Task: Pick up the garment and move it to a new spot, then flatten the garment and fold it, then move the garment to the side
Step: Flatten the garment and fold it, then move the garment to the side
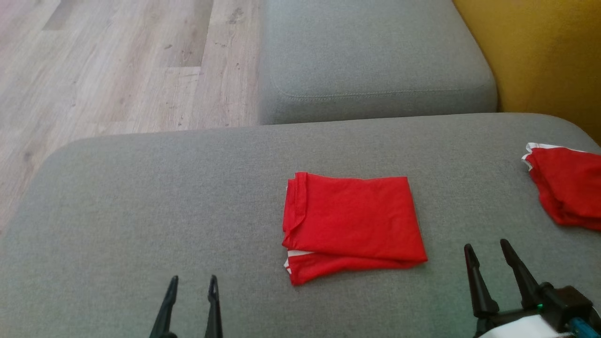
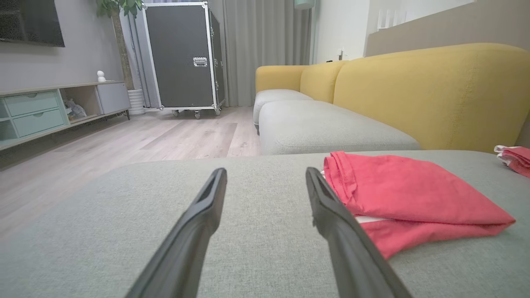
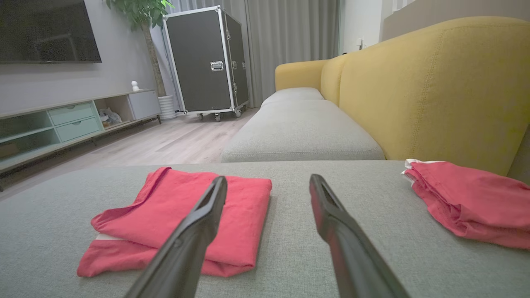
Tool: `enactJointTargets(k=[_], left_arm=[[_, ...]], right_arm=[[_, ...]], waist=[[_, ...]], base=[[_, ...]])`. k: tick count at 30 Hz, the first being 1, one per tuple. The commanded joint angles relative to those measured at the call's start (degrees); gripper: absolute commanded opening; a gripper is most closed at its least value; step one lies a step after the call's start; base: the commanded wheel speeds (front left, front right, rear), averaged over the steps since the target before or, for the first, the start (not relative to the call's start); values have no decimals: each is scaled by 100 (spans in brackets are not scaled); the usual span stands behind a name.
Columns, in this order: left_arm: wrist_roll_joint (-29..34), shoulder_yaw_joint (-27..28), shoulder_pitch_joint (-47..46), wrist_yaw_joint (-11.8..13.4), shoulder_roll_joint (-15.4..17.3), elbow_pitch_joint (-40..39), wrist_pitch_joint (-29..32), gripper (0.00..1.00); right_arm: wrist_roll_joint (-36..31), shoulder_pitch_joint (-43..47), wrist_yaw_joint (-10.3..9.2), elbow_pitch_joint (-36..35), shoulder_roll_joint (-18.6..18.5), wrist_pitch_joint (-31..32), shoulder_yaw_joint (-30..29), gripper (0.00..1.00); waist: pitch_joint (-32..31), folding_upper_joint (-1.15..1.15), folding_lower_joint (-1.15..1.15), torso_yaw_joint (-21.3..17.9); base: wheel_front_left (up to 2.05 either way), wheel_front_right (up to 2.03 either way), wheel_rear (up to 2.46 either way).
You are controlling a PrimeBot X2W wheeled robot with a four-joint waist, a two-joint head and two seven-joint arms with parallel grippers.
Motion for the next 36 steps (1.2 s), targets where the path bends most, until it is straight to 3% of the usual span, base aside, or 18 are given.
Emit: enactJointTargets(k=[1, 26, 36], left_arm=[[66, 246, -160, -7, -82, -223, -55, 100], [122, 492, -96, -44, -125, -318, -55, 100], [67, 480, -157, 57, -127, -342, -55, 100]], right_arm=[[-78, -160, -4, -226, -37, -62, 84, 100], [-190, -98, -4, -277, 77, -62, 177, 100], [-77, -163, -4, -263, 107, -62, 143, 100]], waist=[[-11, 0, 0, -7], [20, 0, 0, -67], [135, 0, 0, -22]], base=[[0, 0, 0], [0, 0, 0], [0, 0, 0]])
